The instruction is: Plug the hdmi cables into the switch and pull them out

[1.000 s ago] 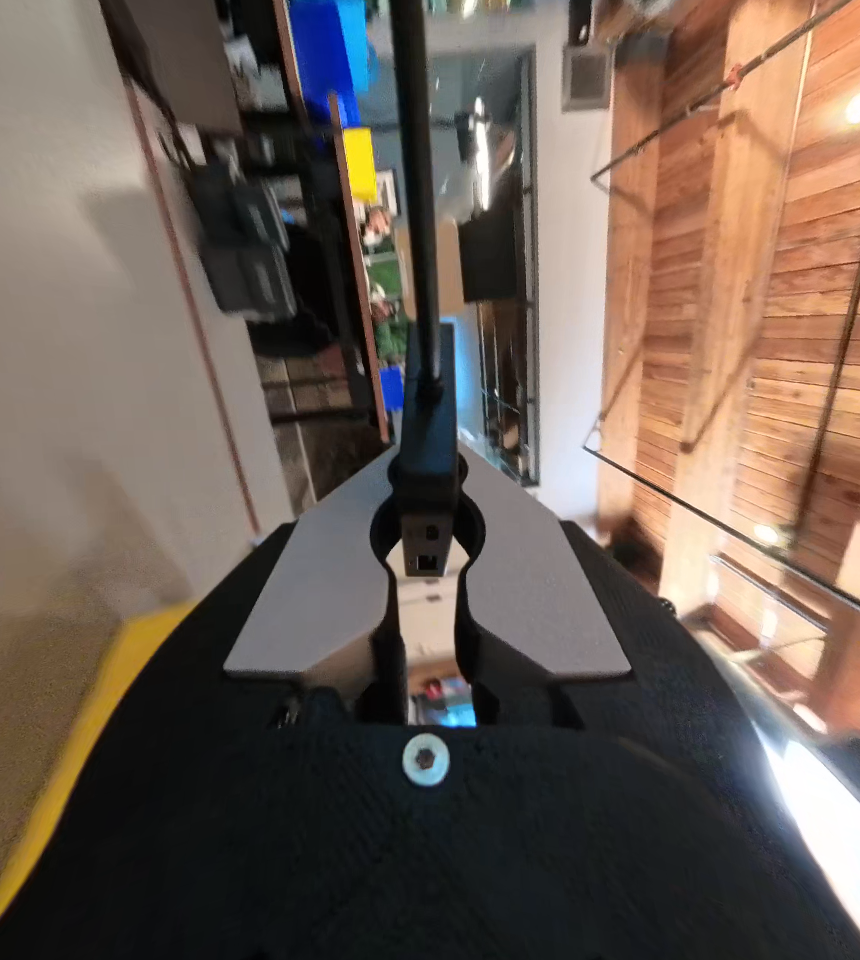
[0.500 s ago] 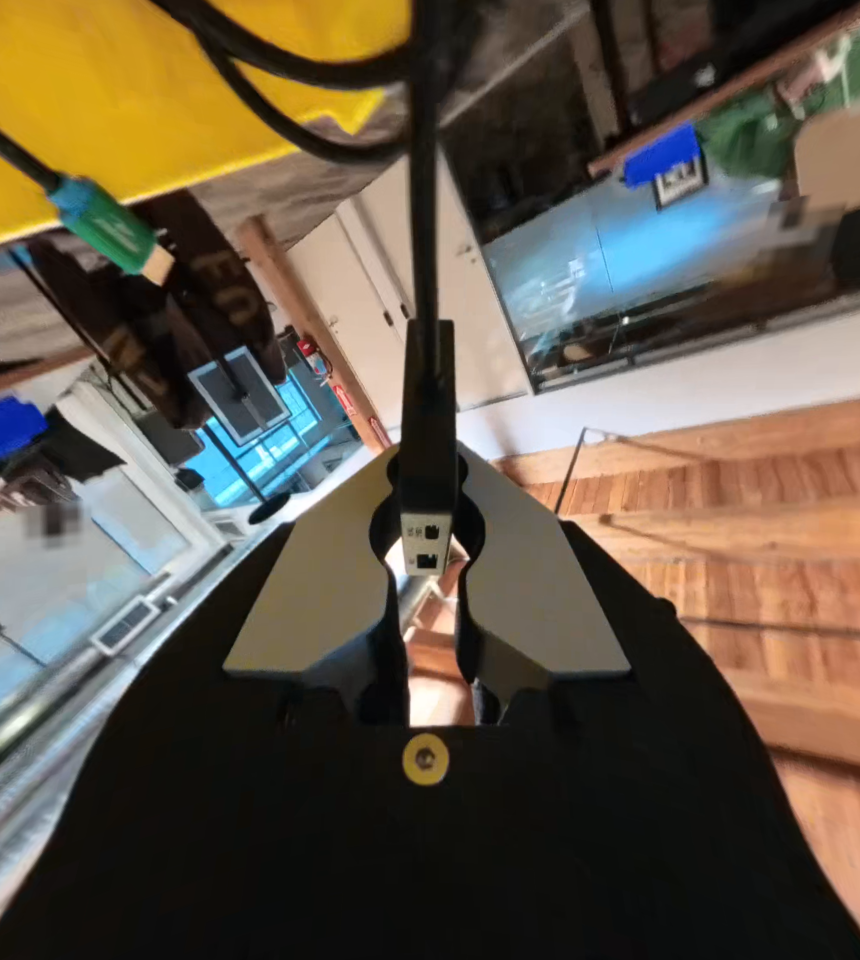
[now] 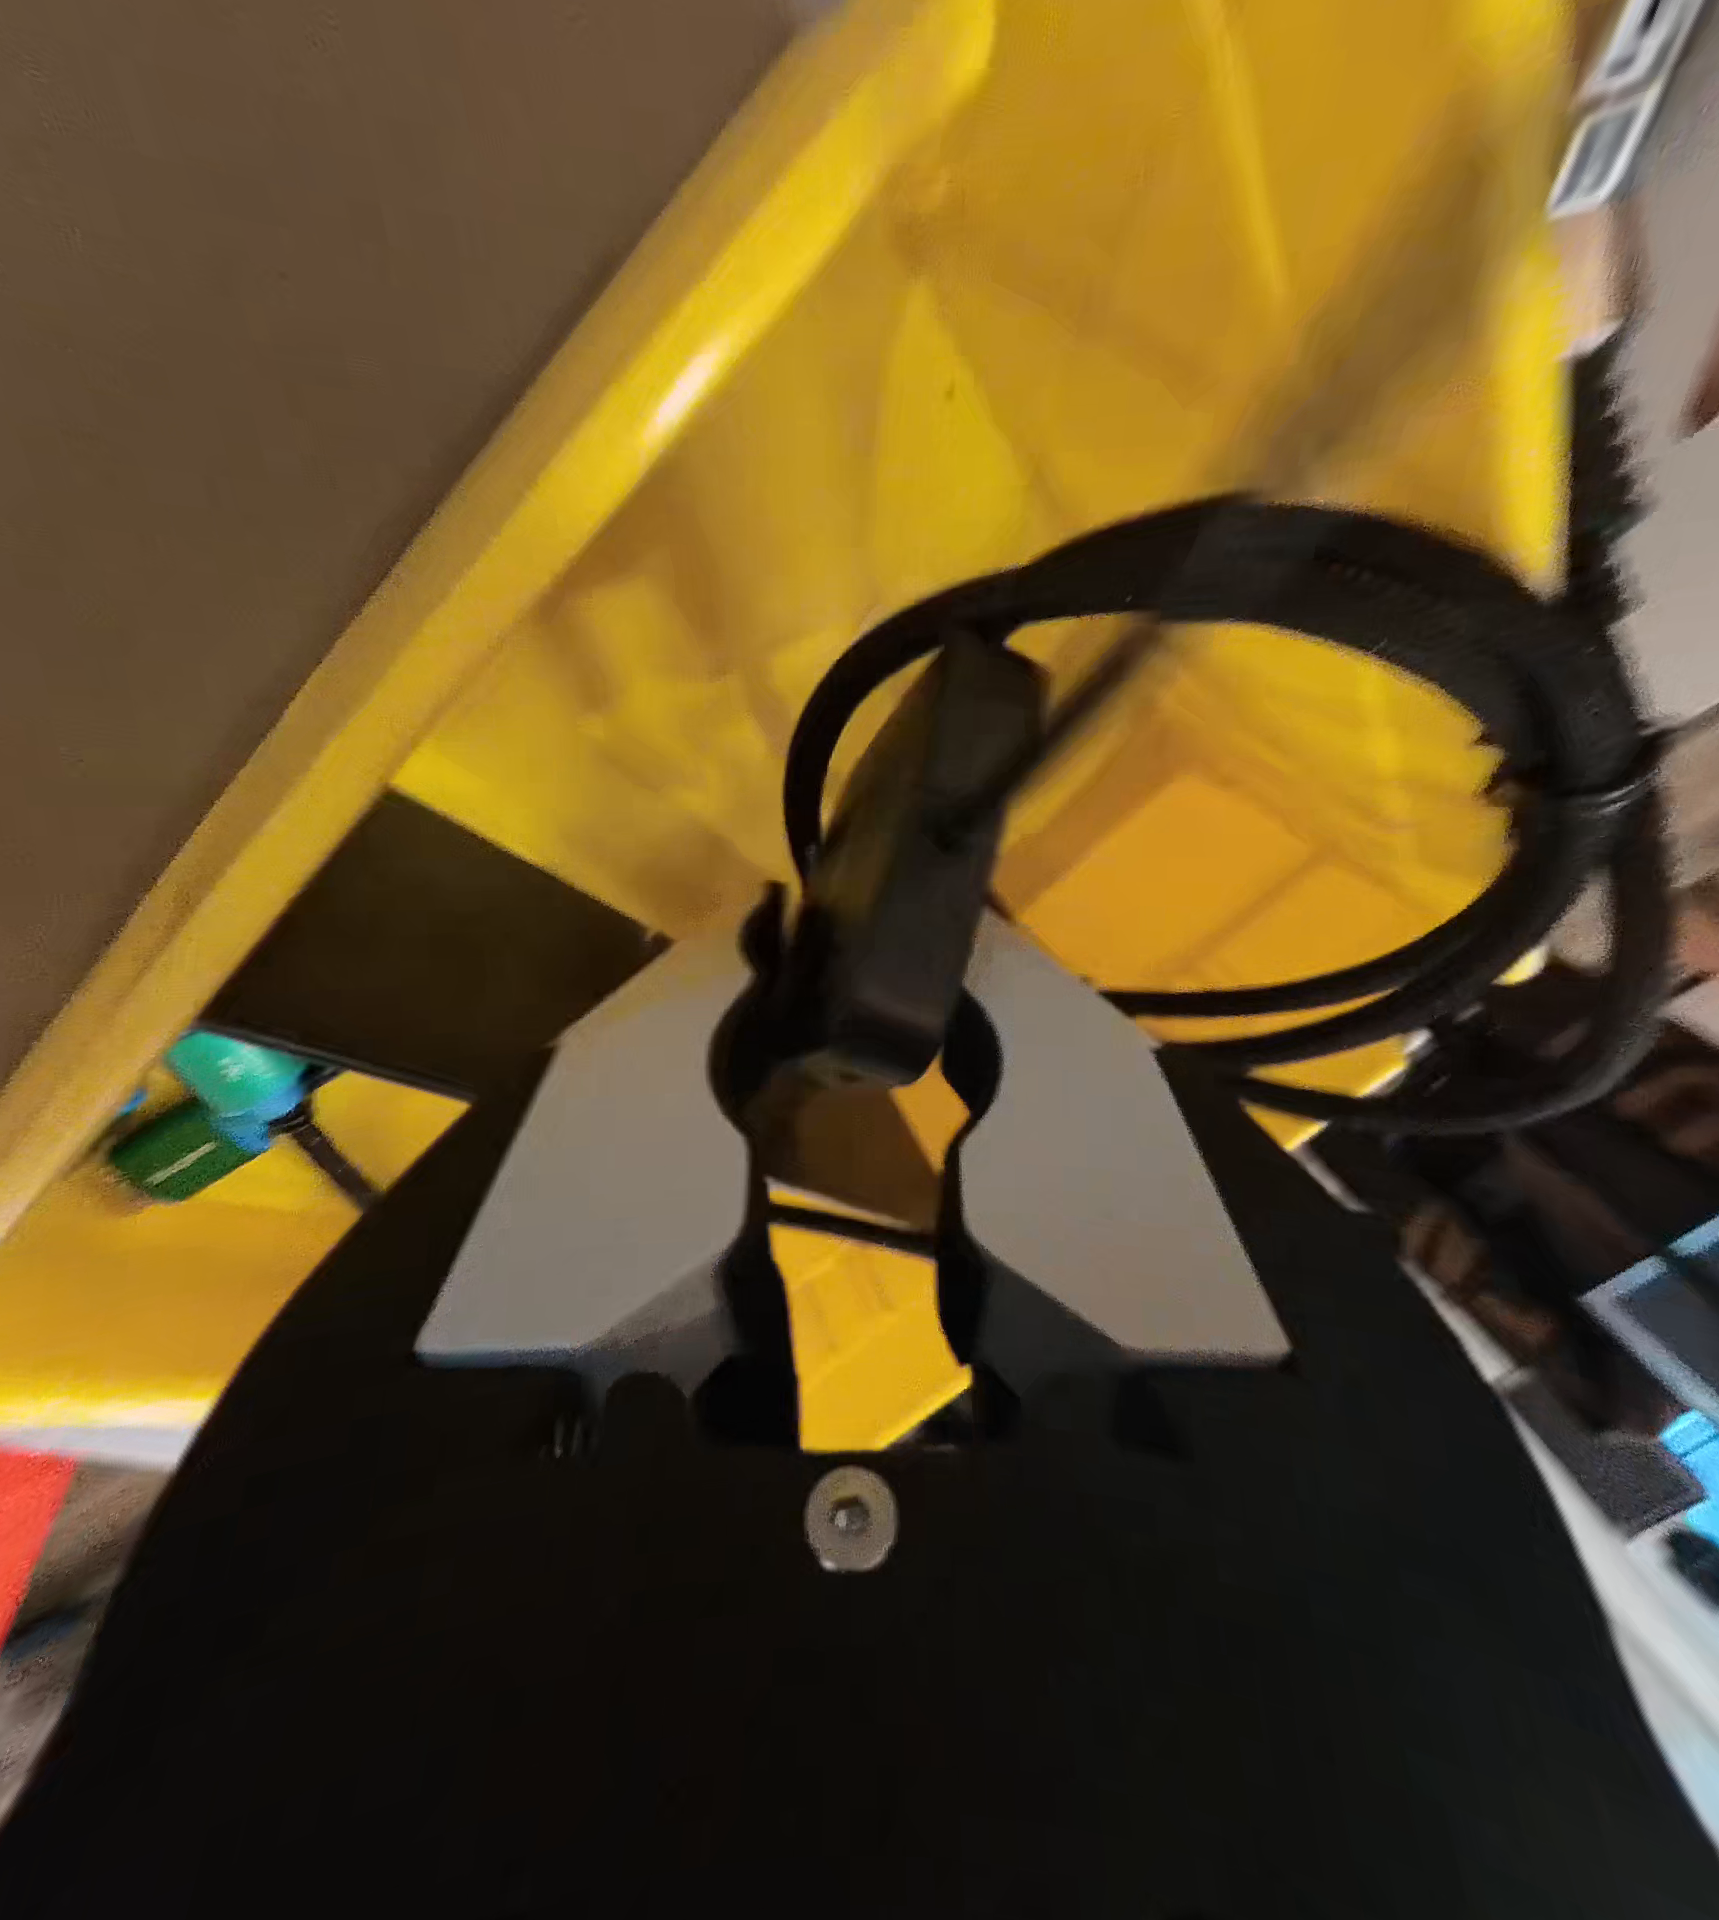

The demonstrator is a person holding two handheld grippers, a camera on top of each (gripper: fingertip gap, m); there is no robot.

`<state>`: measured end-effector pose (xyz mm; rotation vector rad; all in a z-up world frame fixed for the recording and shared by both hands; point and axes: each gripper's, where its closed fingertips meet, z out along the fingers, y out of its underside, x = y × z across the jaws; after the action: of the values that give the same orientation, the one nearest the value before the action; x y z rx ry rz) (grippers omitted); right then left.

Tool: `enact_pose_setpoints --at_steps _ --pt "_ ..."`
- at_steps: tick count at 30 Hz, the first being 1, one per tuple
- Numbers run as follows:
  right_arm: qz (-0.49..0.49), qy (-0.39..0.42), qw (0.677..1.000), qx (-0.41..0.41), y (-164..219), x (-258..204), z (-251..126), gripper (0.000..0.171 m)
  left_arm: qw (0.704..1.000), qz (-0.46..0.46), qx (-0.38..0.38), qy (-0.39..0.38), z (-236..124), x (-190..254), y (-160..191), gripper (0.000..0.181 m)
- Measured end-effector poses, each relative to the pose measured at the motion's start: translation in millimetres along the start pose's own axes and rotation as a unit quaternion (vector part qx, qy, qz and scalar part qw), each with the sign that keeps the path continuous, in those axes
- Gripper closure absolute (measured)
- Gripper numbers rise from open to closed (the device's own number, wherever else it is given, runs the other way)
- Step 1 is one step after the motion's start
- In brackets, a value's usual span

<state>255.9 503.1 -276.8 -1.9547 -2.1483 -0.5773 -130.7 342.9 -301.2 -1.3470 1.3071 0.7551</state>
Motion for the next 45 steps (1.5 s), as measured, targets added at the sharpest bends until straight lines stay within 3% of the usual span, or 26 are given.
enact_pose_setpoints --at_steps 2,5,9,11,13,17,19,21,23,25,28,32,34,39,45 --pt "0.041 -0.032 0.998 -0.047 14.8 -6.6 -0.3 0.105 1.0 0.0 0.001 0.0 -0.2 0.0 -0.2 0.169" --pt "0.133 -0.038 0.989 -0.059 24.8 0.1 -19.0 0.079 1.0 -0.003 0.002 0.002 0.0 0.2 -0.7 0.169" --pt "0.166 0.043 0.985 -0.013 22.4 26.2 -69.8 0.08 1.0 -0.006 0.005 0.003 0.3 -0.1 -1.7 0.169" --pt "0.163 0.104 0.98 0.034 2.6 34.6 -101.3 0.086 1.0 -0.012 0.013 0.0 -0.7 -2.3 -4.0 0.169" --pt "0.141 0.123 0.973 0.134 -46.5 20.5 -129.5 0.094 0.999 -0.031 0.029 -0.007 -3.1 -7.6 -8.0 0.168" --pt "0.067 0.061 0.947 0.309 -157.9 -57.8 -157.3 0.094 0.987 -0.135 0.086 -0.007 -11.9 -28.1 -19.4 0.165" --pt "0.022 0.016 0.933 0.358 -203.3 -102.5 -154.2 0.094 0.964 -0.231 0.121 0.047 -16.7 -31.1 -28.8 0.154" --pt "-0.009 -0.024 0.919 0.393 -240.9 -137.7 -145.1 0.092 0.916 -0.341 0.168 0.13 -26.4 -32.6 -45.4 0.131" --pt "-0.019 -0.06 0.905 0.421 -272.5 -161.1 -134.3 0.09 0.858 -0.425 0.21 0.201 -36.7 -35.7 -58.0 0.121" --pt "-0.03 -0.08 0.894 0.44 -297.6 -174.8 -123.0 0.089 0.822 -0.472 0.229 0.223 -40.3 -40.2 -57.7 0.111" --pt "-0.042 -0.119 0.874 0.469 -328.9 -192.7 -120.4 0.085 0.808 -0.51 0.266 0.124 -43.5 -70.6 -38.2 0.122" --pt "-0.101 -0.133 0.837 0.521 -359.5 -213.8 -142.1 0.085 0.824 -0.509 0.244 -0.046 -54.9 -113.4 8.7 0.136" --pt "-0.132 -0.117 0.843 0.509 -370.6 -215.9 -141.6 0.074 0.833 -0.496 0.221 -0.108 -60.7 -124.0 28.7 0.139" --pt "-0.152 -0.166 0.867 0.445 -399.9 -213.0 -135.7 0.017 0.859 -0.44 0.143 -0.218 -69.6 -135.6 64.7 0.148" --pt "-0.211 -0.187 0.904 0.32 -422.9 -208.6 -100.1 0.013 0.859 -0.432 0.113 -0.251 -73.2 -137.6 81.6 0.151"
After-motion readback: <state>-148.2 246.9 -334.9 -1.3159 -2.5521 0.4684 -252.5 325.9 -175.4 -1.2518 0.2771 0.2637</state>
